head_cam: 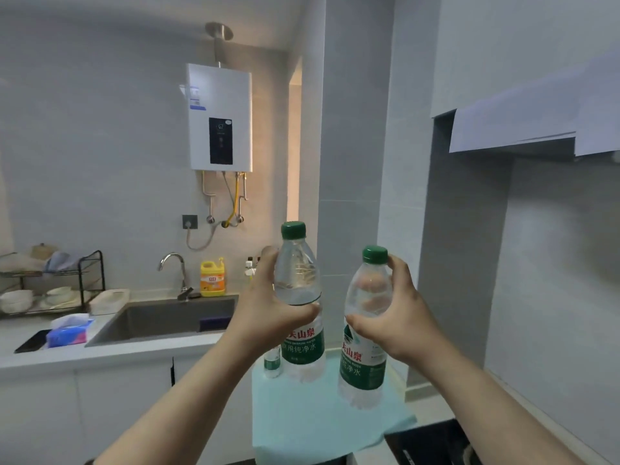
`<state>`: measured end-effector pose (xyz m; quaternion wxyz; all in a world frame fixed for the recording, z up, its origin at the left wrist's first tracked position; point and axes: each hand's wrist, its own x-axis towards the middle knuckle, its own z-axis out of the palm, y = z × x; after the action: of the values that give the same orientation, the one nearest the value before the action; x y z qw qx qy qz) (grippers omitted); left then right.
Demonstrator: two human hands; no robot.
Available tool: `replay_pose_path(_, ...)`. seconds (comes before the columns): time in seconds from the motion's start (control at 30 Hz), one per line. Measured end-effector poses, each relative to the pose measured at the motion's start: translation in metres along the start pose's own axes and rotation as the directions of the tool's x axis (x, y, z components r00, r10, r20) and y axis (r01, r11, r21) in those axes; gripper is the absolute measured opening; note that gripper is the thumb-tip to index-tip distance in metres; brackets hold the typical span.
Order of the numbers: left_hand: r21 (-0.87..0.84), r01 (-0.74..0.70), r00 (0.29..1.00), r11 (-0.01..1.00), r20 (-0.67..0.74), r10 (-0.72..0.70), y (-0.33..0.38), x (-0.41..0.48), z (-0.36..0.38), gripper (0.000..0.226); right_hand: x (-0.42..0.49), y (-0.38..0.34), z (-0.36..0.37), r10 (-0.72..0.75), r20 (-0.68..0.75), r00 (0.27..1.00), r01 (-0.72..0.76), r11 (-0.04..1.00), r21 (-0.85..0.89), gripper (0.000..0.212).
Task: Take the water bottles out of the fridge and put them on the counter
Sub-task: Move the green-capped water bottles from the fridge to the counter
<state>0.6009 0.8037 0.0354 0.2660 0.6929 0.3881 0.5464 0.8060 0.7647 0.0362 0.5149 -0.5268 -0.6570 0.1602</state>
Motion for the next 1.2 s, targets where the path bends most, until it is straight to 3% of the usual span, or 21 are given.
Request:
replay_pose_path(0.2, 0.006, 0.077, 0.996, 0.997, 0.042, -0.077, -0.098, 0.077, 0.007, 0.081, 0.075, 0.063, 0.049, 0.072, -0.052, 0.996, -0.074, 0.997, -0.038, 0.092)
replay_pose_path(0.37, 0.051, 0.167, 0.986, 0.985, -0.011, -0.166, -0.199, 0.116, 0.011, 0.074, 0.127, 0.133, 0.113, 0.148, -0.053, 0.988, -0.151, 0.987, -0.049, 0.095)
replay_pose_path(0.63, 0.164, 0.362, 0.932, 0.918, -0.048, -0.359, -0.360, 0.143, 0.041, 0.087, 0.193, 0.278, 0.219, 0.298, 0.065, 0.952, -0.294, 0.954, -0.063, 0.079)
replay_pose_path(0.77, 0.164, 0.460, 0.888, 0.873, -0.088, -0.451, -0.433, 0.141, 0.069, 0.076, 0.206, 0.351, 0.268, 0.358, 0.102, 0.928, -0.349, 0.932, -0.095, 0.074)
replay_pose_path(0.93, 0.128, 0.502, 0.864, 0.855, -0.116, -0.490, -0.498, 0.156, 0.096, 0.068, 0.228, 0.412, 0.314, 0.344, 0.154, 0.926, -0.328, 0.937, -0.123, 0.072)
replay_pose_path(1.2, 0.205, 0.511, 0.860, 0.835, -0.142, -0.491, -0.554, 0.157, 0.116, 0.070, 0.237, 0.459, 0.352, 0.337, 0.180, 0.924, -0.319, 0.940, -0.119, 0.077)
